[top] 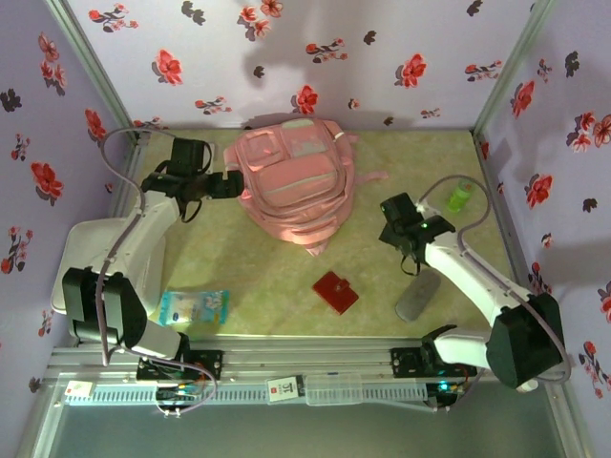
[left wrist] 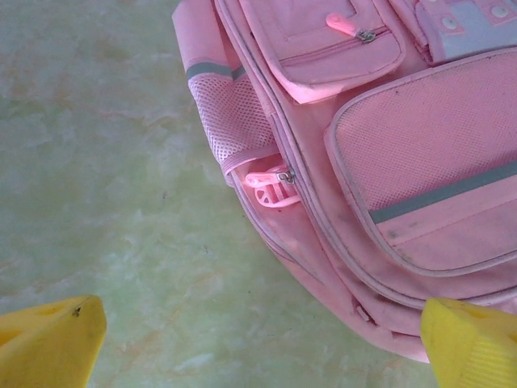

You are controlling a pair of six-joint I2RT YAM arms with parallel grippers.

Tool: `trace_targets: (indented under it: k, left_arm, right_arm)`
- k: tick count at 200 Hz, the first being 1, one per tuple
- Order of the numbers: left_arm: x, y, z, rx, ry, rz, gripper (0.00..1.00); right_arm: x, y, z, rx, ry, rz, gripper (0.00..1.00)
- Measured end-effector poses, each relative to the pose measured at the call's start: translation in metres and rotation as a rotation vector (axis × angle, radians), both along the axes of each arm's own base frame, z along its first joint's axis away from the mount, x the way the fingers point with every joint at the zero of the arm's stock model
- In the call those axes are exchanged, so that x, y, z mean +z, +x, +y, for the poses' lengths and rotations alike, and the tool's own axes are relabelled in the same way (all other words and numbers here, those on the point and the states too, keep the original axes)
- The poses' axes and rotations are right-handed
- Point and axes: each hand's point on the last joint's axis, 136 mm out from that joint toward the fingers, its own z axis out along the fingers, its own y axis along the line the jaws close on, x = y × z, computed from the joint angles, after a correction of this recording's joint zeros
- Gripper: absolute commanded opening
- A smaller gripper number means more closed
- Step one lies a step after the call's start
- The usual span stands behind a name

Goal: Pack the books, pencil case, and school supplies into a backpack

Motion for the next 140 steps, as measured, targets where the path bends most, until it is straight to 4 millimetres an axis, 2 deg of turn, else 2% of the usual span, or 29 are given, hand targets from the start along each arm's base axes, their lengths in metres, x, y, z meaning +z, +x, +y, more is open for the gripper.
trace_targets:
  k: [31, 62, 82, 98, 115, 140]
  left_arm:
    - [0.001, -0.001, 0.0, 0.0, -0.002, -0.007, 1.0]
    - [0.006, -0.003, 0.001, 0.0, -0.007, -0.025, 1.0]
    - [0.009, -0.003, 0.001, -0.001, -0.01, -0.035, 1.0]
    - [0.01, -0.003, 0.001, -0.001, -0.011, -0.038, 1.0]
    - [0.009, -0.004, -0.001, -0.006, -0.015, -0.036, 1.0]
    - [0.009, -0.004, -0.002, -0.013, -0.023, -0.034, 1.0]
  right_arm:
    - [-0.029, -0.034, -0.027, -0.119, -0.03, 0.063, 0.96]
    - [-0.059, -0.058, -0.035, -0.195, -0.016, 0.125, 0.96]
    - [-0.07, -0.061, -0.032, -0.222, 0.006, 0.148, 0.95]
    - [-0.076, -0.059, -0.029, -0.236, 0.024, 0.156, 0.9]
    - [-0.08, -0.056, -0.026, -0.233, 0.037, 0.149, 0.79]
    - [-0.083, -0.049, -0.021, -0.219, 0.055, 0.141, 0.67]
